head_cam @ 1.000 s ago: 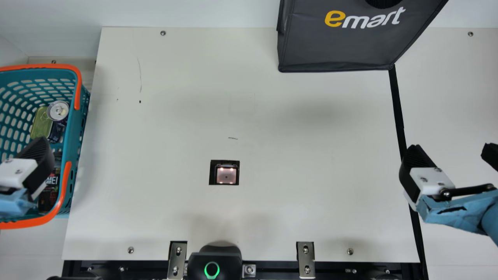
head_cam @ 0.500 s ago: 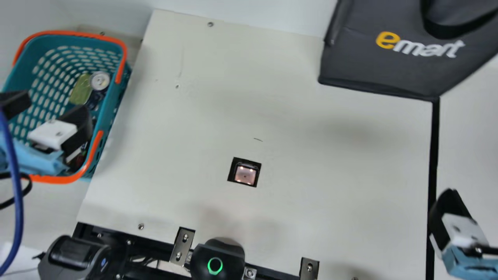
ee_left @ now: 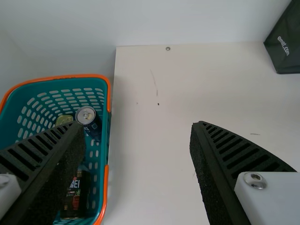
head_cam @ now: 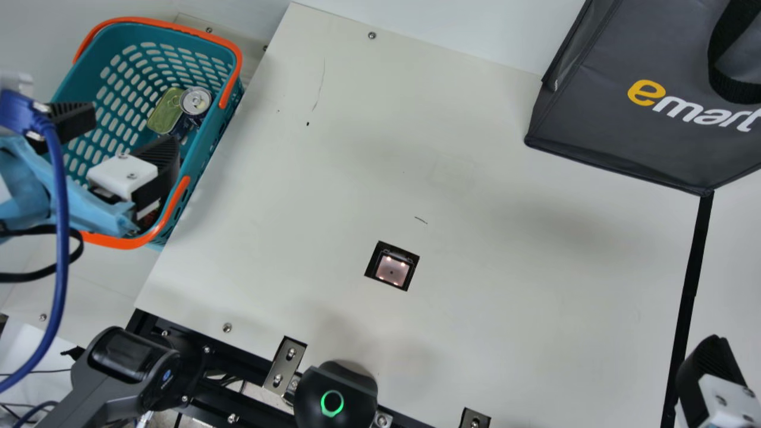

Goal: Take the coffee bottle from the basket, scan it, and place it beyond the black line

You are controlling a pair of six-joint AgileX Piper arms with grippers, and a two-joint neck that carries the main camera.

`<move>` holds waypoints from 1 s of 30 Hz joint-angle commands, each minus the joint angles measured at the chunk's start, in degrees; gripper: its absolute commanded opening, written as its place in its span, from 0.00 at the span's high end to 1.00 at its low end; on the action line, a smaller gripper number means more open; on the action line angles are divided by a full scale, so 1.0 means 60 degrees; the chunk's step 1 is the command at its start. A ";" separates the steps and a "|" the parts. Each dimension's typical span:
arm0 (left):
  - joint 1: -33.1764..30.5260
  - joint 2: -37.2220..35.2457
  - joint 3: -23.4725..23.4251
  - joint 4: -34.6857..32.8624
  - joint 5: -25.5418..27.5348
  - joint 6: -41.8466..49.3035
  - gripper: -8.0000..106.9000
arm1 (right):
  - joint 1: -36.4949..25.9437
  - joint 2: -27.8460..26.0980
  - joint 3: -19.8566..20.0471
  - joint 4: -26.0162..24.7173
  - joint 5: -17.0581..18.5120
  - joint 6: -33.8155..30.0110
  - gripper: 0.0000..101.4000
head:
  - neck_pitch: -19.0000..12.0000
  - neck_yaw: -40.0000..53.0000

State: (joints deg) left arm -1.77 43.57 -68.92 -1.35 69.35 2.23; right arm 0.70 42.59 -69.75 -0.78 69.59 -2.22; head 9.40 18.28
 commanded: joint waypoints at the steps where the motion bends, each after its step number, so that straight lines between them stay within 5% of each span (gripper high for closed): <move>1: -0.0013 0.0044 -0.0032 0.0019 0.0004 -0.0038 0.15 | 0.0000 0.0000 0.0000 0.0000 0.0000 0.0000 0.10 | -0.0247 0.0023; 15: 0.0628 0.0428 -0.0061 0.0201 0.0036 -0.0159 0.15 | 0.0000 0.0000 0.0000 0.0000 0.0000 0.0000 0.10 | -0.0247 0.0023; 30: 0.3228 0.1097 -0.0002 -0.0869 -0.0504 0.1139 0.15 | 0.0000 0.0000 0.0000 0.0000 0.0000 0.0000 0.10 | -0.0247 0.0023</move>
State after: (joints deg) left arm 15.36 49.92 -69.05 -5.85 66.51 7.83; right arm 0.70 42.59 -69.75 -0.78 69.59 -2.22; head 9.40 18.28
